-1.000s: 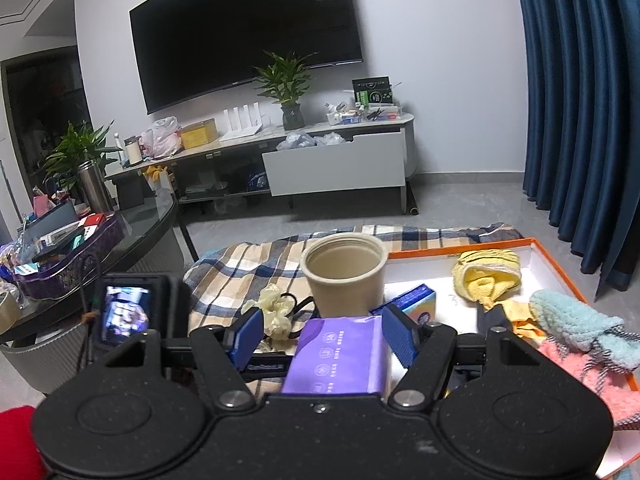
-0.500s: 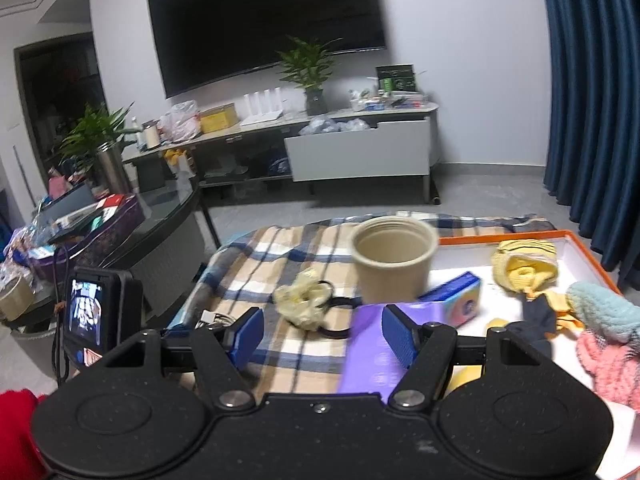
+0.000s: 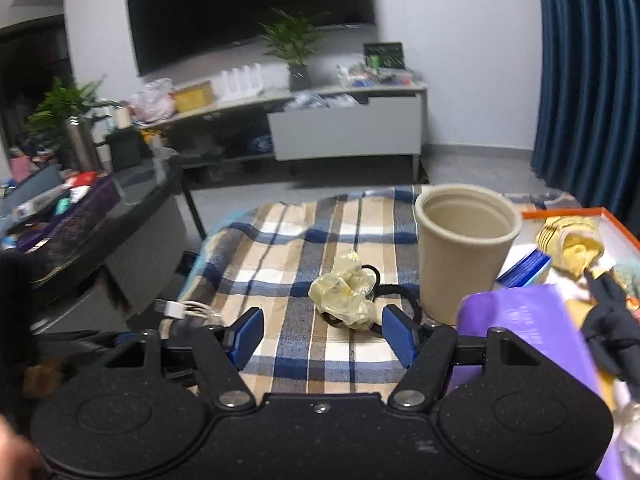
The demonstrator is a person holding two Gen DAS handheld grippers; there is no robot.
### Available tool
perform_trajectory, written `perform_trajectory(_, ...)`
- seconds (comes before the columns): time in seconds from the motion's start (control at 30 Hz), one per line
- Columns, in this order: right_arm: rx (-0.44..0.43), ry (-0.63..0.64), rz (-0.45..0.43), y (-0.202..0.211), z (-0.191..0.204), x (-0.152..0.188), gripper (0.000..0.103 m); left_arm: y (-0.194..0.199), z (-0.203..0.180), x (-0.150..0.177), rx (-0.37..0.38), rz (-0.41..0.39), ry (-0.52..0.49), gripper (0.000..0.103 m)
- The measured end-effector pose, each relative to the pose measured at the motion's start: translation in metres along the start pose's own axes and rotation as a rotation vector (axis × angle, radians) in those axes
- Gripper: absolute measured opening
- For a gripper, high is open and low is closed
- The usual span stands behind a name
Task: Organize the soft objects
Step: 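Grasp the white USB cable with the left gripper while the right grasps the yellow plastic gloves, then carry the white cable and yellow gloves in both grippers over the white box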
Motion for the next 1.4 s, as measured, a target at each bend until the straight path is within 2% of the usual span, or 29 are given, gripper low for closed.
perform_trajectory(0.17,0.099,0.022,0.033,-0.041,0.006,-0.008,0.079,-0.001,0.010,-0.007,-0.008,-0.006,0.010,0.065)
perform_trajectory(0.5,0.168,-0.002,0.138,-0.105,-0.002,-0.013,0.077,-0.005,0.016,-0.010,-0.007,-0.017,0.045,0.065)
perform_trajectory(0.6,0.160,-0.009,0.170,-0.118,-0.007,-0.011,0.068,-0.004,0.017,-0.011,-0.005,-0.024,0.053,0.065)
perform_trajectory(0.63,0.150,-0.010,0.177,-0.120,-0.007,-0.010,0.060,-0.003,0.018,-0.011,-0.004,-0.026,0.060,0.065)
perform_trajectory(0.67,0.145,-0.007,0.165,-0.120,-0.006,-0.010,0.047,-0.003,0.019,-0.011,-0.003,-0.028,0.068,0.065)
perform_trajectory(0.73,0.122,0.005,0.164,-0.117,-0.003,-0.010,0.030,-0.003,0.019,-0.011,-0.004,-0.031,0.076,0.065)
perform_trajectory(0.77,0.118,0.009,0.161,-0.114,-0.002,-0.009,0.026,-0.003,0.019,-0.011,-0.007,-0.031,0.077,0.065)
perform_trajectory(0.9,0.062,-0.016,0.150,-0.095,0.000,-0.007,0.023,-0.003,0.018,-0.011,-0.010,-0.028,0.083,0.065)
perform_trajectory(1.13,-0.031,0.030,0.090,-0.037,0.012,-0.003,0.023,0.002,0.018,-0.008,-0.003,-0.030,0.103,0.065)
perform_trajectory(1.4,-0.099,0.074,0.028,0.021,0.009,0.000,0.023,0.026,0.010,-0.005,-0.006,-0.051,0.114,0.065)
Point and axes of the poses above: each gripper's, at about its wrist camera, not at the fingertips, and y roughly against the way its jaws point, z to its left, x to its underside, the point moved 5 cm from there along -y, roughly the way its jaws point, and after that the axes turned 6 degrees about z, right-handed, at the moved point
